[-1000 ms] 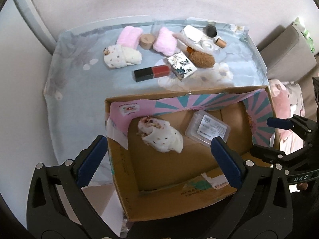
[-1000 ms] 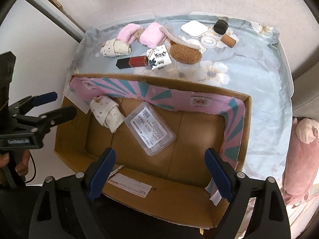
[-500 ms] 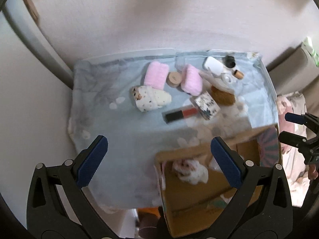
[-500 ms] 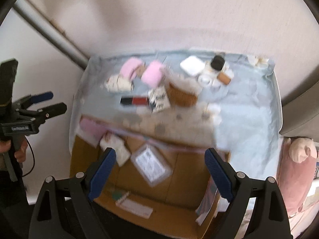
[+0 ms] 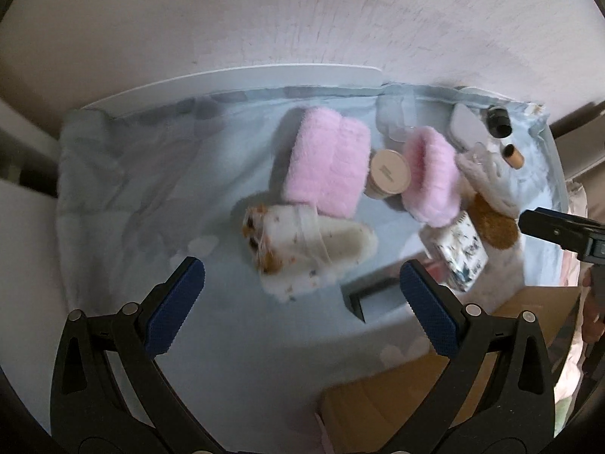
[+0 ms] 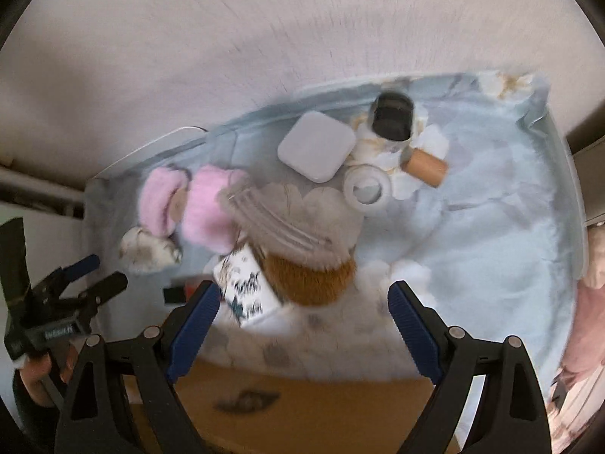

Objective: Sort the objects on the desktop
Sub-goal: 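Grasp the second white sock with the left tool while the right tool grasps the brown brush, then carry the sock and brush into the cardboard box and release both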

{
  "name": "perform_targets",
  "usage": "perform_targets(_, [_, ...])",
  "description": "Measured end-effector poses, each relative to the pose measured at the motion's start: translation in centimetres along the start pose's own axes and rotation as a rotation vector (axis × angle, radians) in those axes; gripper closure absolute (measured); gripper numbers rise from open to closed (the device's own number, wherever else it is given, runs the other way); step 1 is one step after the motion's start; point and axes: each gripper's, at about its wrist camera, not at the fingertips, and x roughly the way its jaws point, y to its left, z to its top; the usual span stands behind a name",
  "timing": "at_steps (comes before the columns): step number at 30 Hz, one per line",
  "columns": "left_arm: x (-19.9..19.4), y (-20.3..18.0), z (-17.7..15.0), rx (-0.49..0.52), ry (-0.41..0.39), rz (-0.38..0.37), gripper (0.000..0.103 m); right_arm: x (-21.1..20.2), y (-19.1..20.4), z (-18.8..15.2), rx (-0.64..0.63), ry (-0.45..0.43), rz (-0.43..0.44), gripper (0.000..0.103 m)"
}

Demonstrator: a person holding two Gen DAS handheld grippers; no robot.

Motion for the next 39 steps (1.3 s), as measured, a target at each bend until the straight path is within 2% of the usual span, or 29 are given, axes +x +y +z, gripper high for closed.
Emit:
perform_targets(5, [1.5, -0.3, 0.5, 0.019, 0.018, 0.001, 0.000, 2.8, 0.3, 1.0, 0.034, 0.052, -0.102, 0.014])
perform_targets(9, [2.4, -0.3, 0.7, 0.017, 0.024, 0.011, 0.001, 4.2, 0.1, 1.3, 0.071, 0.086, -0.129, 0.014])
perform_targets(11, [2.8, -0.3, 0.7, 0.021, 0.029, 0.008, 0.007, 4.8, -0.1, 1.6, 0.095, 0.100, -0.116, 0.014])
perform_targets(12, [2.9, -0.3, 0.7, 0.023, 0.031, 0.004, 0.015, 5.0, -0.2, 1.7, 0.106, 0.106, -0.110, 0.014])
perform_targets(13, [3.2, -0.3, 0.6, 0.028, 0.036, -0.004, 0.027, 5.3, -0.2, 1.8, 0.109, 0.112, -0.105, 0.014])
perform_targets(15, [3.5, -0.2, 0.4, 0.023, 0.041, -0.030, 0.040, 5.8, -0.2, 1.8, 0.115, 0.126, -0.100, 0.016])
perform_targets(16, [3.6, -0.1, 0.2, 0.015, 0.042, -0.047, 0.045, 5.7, -0.1, 1.8, 0.111, 0.117, -0.105, 0.020])
perform_targets(19, [3.0, 0.0, -0.1, 0.004, 0.026, -0.056, 0.054, 5.2, 0.1, 1.8, 0.102, 0.101, -0.088, 0.046])
perform_targets(22, [2.4, 0.0, -0.3, -0.002, 0.010, -0.058, 0.054, 4.3, -0.1, 1.5, 0.114, 0.080, -0.069, 0.050])
perform_targets(26, [1.1, -0.3, -0.9, -0.011, -0.002, -0.073, 0.054, 2.4, -0.3, 0.8, 0.110, 0.045, -0.061, 0.050])
perform_targets(31, [-0.9, -0.3, -1.4, -0.040, -0.020, -0.052, 0.055, 0.2, -0.5, 0.1, 0.095, -0.004, -0.047, 0.050])
perform_targets(35, [-4.4, -0.2, -2.7, -0.066, -0.056, -0.029, 0.054, -2.1, -0.4, -0.5, 0.078, -0.027, 0.000, 0.050])
perform_targets(39, [-8.7, -1.2, -4.4, -0.080, -0.103, -0.014, 0.054, -5.5, 0.3, -2.4, 0.007, -0.057, 0.045, 0.050])
